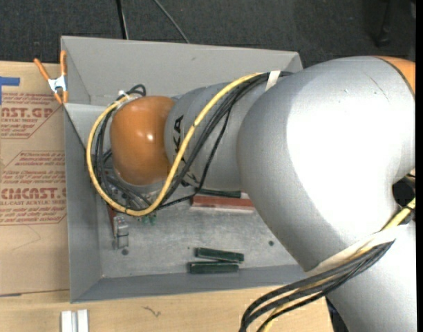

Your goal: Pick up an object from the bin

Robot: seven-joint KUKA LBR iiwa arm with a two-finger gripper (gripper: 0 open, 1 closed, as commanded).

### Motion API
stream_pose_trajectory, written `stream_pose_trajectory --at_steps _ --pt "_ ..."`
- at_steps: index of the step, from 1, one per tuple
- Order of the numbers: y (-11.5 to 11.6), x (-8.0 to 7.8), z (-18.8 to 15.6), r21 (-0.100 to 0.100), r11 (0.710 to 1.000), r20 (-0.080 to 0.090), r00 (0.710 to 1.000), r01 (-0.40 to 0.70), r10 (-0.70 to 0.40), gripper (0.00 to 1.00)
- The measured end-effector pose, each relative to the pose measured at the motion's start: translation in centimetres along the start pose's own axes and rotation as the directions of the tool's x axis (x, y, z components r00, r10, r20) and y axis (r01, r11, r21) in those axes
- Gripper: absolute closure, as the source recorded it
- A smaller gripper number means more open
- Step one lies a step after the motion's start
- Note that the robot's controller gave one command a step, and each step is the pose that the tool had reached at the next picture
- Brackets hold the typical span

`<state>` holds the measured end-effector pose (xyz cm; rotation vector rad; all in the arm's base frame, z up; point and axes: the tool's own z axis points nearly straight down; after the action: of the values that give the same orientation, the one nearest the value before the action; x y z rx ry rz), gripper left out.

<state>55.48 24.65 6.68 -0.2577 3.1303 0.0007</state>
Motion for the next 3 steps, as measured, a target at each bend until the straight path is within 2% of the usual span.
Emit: stream_pose_trajectory --at_steps 1,2,3 --pt "-0.7 -1.2 -3.4 0.001 0.831 0.004 0.831 0.556 -0.556 0.00" --pt "-0.4 -2.8 -3.3 0.001 0.544 0.003 0.544 0.839 -0.839 0.00" --pt "-0.6 -3.9 -0.4 0.005 0.262 0.002 0.262 0.965 -0.965 0.00"
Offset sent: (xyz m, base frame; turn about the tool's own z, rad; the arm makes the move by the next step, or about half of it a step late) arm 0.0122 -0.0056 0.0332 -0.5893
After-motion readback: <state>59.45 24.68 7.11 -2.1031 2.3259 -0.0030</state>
